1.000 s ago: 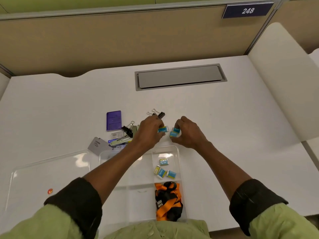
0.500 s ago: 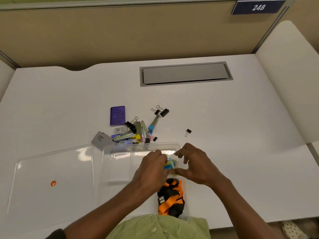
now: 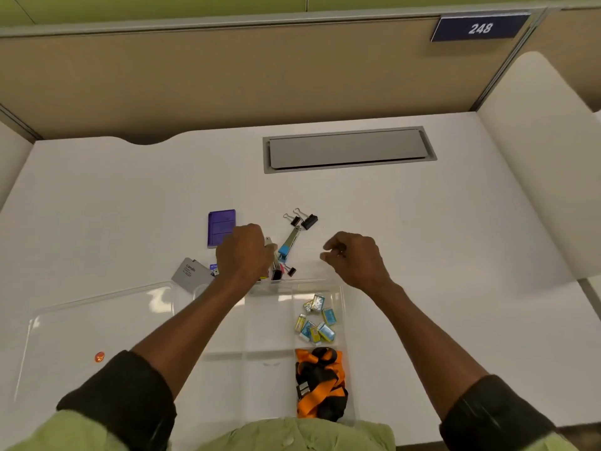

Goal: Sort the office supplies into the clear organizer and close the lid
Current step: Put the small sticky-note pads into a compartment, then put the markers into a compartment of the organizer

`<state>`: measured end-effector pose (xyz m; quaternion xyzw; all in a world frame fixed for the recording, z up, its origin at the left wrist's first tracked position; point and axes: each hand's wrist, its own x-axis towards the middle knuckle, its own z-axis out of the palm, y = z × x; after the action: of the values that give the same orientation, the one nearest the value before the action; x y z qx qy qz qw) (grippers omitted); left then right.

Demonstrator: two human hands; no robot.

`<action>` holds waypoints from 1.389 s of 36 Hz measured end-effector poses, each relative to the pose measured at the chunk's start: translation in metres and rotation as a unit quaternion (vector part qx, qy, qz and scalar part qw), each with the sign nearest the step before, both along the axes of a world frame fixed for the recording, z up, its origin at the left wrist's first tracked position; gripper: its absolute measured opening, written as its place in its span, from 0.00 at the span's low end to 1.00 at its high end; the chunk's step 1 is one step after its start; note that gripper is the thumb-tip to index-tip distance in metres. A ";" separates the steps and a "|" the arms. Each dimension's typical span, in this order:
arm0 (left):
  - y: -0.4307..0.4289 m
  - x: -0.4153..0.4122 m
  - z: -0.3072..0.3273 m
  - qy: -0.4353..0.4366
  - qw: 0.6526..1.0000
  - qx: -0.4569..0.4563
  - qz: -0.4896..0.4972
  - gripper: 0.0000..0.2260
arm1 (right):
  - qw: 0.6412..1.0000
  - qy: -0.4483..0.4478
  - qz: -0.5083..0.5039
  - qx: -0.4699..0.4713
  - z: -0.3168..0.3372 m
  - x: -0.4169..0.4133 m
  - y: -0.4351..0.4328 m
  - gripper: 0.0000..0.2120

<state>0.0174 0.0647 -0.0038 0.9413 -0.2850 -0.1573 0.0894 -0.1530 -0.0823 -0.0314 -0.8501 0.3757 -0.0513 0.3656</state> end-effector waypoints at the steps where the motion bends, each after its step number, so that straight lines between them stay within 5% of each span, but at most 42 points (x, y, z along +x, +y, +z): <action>1: -0.001 0.005 -0.004 0.005 1.000 0.007 0.012 0.13 | 1.000 -0.005 -0.005 0.001 -0.004 0.010 -0.001 0.08; 8: -0.009 0.009 -0.018 0.014 0.998 0.050 0.035 0.16 | 0.997 0.071 -0.031 -0.009 -0.027 0.075 0.001 0.30; 14: -0.010 0.007 -0.020 -0.006 0.997 0.066 0.045 0.14 | 0.991 0.125 -0.042 -0.020 -0.029 0.096 0.016 0.35; 27: -0.006 0.005 -0.032 0.015 0.998 0.012 0.065 0.11 | 0.984 0.105 -0.138 0.046 -0.027 0.095 0.023 0.18; 35: 0.003 0.013 -0.025 0.019 0.992 -0.053 0.109 0.15 | 0.985 0.018 -0.173 -0.003 -0.001 0.064 0.028 0.13; 45: 0.046 0.008 0.034 0.046 0.956 -0.207 0.205 0.07 | 0.996 0.070 -0.048 0.000 0.024 0.036 0.119 0.10; 50: 0.086 -0.010 0.044 0.065 0.954 -0.209 0.206 0.08 | 0.991 0.125 0.021 -0.040 0.005 0.043 0.160 0.13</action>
<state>0.0079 0.1506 0.0403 0.9275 -0.1051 -0.1332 0.3331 -0.1098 0.0781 -0.0264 -0.8714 0.3985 0.0479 0.2821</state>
